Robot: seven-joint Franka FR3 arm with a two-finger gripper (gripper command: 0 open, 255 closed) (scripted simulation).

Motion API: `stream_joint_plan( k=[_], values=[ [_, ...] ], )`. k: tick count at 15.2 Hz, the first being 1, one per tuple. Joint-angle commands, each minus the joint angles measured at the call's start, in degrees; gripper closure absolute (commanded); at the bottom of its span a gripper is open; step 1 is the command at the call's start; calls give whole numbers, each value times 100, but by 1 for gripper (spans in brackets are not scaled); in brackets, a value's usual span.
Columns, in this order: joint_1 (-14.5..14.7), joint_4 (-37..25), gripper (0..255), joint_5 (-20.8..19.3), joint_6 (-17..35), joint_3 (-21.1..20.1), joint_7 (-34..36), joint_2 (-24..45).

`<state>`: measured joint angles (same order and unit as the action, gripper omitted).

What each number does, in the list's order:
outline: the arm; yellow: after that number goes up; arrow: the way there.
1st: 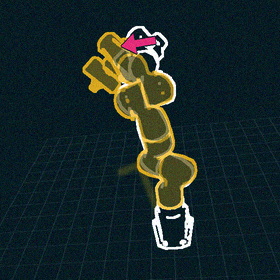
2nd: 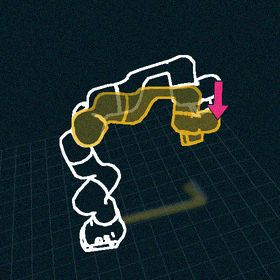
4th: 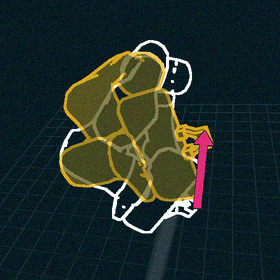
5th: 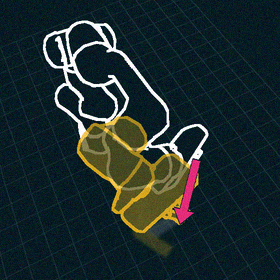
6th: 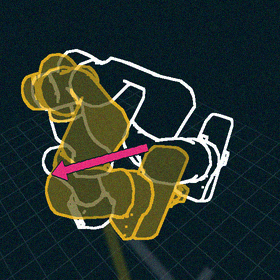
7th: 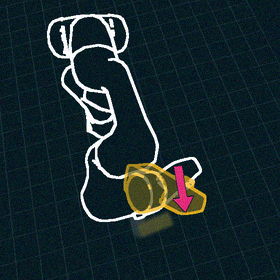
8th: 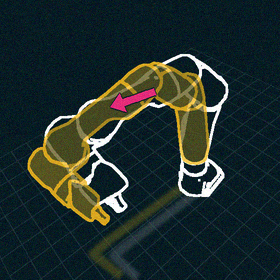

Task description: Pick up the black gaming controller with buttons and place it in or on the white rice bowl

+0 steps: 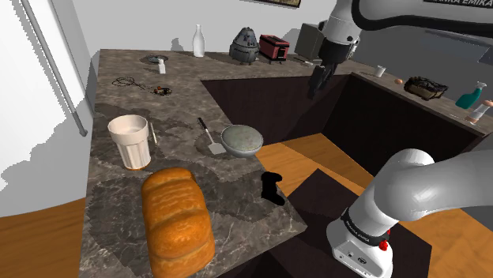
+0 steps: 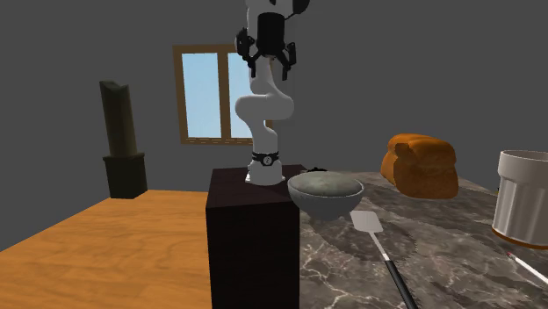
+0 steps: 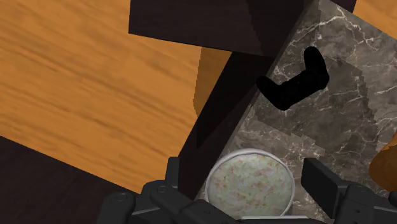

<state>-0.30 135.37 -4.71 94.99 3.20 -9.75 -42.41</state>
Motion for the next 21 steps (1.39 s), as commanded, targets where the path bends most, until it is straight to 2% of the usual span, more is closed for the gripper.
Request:
stream_joint_plan(
  k=[1,12,21],
  values=[
    [0,0,0,0,0,0,0,0],
    [155,1684,0,762,1054,-932,1738,-134],
    [510,2483,0,1655,2309,-1838,3155,642]
  ],
)
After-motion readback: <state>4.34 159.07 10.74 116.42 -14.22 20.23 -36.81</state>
